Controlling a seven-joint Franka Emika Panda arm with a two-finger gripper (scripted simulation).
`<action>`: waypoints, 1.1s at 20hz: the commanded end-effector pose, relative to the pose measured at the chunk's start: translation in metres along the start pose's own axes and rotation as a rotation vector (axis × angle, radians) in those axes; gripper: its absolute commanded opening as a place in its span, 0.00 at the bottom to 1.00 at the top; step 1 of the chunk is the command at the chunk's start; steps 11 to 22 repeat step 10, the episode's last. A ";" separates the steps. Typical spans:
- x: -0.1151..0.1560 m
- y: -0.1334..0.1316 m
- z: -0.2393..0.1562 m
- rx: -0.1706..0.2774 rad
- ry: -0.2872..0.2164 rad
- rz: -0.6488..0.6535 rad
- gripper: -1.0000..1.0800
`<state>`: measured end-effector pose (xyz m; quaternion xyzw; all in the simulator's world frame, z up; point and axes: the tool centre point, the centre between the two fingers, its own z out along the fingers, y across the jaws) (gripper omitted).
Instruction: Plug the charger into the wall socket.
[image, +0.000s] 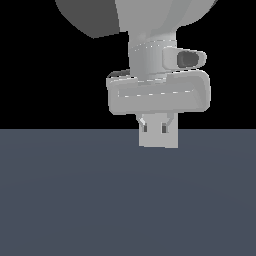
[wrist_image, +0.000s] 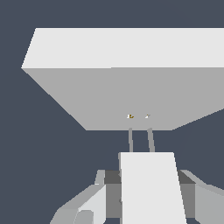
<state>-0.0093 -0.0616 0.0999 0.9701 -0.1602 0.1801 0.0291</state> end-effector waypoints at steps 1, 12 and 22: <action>0.010 0.000 0.003 0.000 0.000 0.000 0.00; 0.025 0.000 0.009 0.000 0.000 0.000 0.00; 0.025 0.000 0.009 0.000 0.000 0.000 0.00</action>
